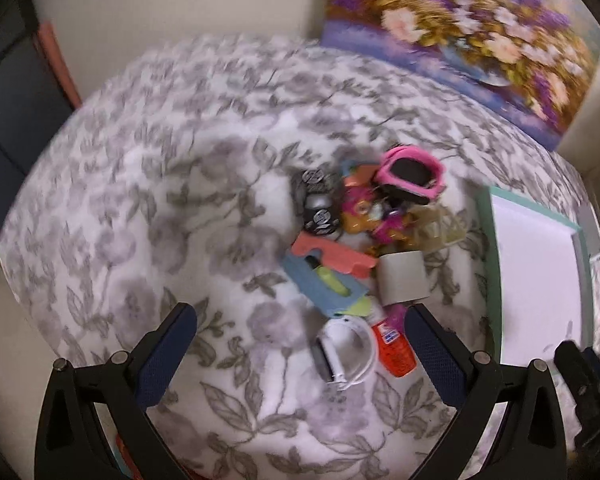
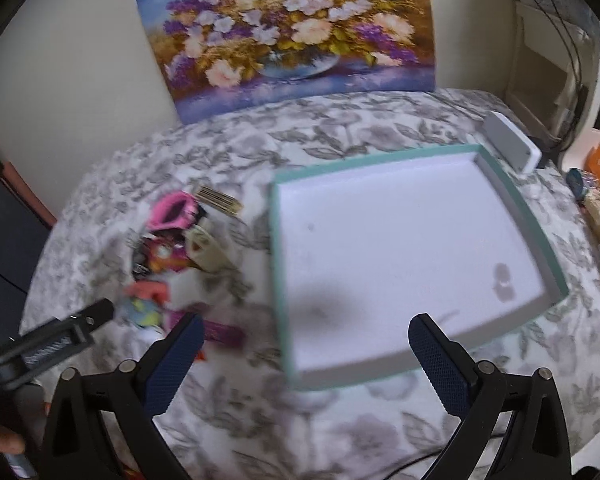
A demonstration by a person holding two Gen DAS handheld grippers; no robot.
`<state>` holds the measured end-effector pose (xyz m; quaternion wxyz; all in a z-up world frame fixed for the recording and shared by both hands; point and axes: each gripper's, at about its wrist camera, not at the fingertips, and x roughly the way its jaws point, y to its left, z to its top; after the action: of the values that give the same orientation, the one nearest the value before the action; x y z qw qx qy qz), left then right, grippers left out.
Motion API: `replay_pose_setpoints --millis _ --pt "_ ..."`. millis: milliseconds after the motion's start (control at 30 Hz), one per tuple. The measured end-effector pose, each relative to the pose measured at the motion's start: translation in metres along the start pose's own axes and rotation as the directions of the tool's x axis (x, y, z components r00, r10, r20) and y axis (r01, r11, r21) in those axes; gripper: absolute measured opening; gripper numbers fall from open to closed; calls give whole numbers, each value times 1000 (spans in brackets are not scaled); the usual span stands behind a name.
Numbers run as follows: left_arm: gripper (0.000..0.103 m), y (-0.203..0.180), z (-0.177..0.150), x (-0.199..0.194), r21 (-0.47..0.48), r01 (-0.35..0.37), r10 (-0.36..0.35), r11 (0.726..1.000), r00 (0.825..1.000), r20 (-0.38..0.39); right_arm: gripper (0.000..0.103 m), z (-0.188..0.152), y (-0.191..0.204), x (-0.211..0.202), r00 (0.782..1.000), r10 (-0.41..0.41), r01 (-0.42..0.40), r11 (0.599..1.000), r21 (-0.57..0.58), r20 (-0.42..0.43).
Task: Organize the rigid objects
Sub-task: 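Move both tools toward the pile of small items, then grasp the white smartwatch with the left tool while the right tool grasps the purple lighter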
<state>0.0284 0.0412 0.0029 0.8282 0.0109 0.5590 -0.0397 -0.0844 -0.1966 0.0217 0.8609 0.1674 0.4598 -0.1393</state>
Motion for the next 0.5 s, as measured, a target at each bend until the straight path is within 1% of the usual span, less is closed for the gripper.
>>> replay_pose_setpoints --millis 33,67,100,133,200,267,400,500 --pt "103 7 2 6 -29 1 -1 1000 1000 -26 103 2 8 2 1000 9 -9 1000 -7 -11" --pt "103 10 1 9 -36 -15 13 999 999 -36 103 3 14 5 1000 14 -15 1000 -18 -22" --pt "103 13 1 14 -43 -15 13 999 998 -53 103 3 24 11 999 23 -24 999 -36 -44" --pt "103 14 0 19 -38 -14 11 999 998 -68 103 3 31 16 998 29 -32 999 -44 -63" --pt "103 15 -3 25 -23 -19 17 1000 998 -65 103 1 43 31 993 46 -52 997 -48 -112" --pt "103 16 -6 35 -21 -4 2 1000 995 -104 103 -1 50 43 987 61 -68 997 -42 -152" --pt "103 14 -11 47 -21 39 -42 999 987 -156 103 -7 54 53 984 41 -52 997 -58 -172" --pt "103 5 -17 55 23 27 -22 999 983 -182 103 -9 50 54 984 40 -47 998 -38 -174"
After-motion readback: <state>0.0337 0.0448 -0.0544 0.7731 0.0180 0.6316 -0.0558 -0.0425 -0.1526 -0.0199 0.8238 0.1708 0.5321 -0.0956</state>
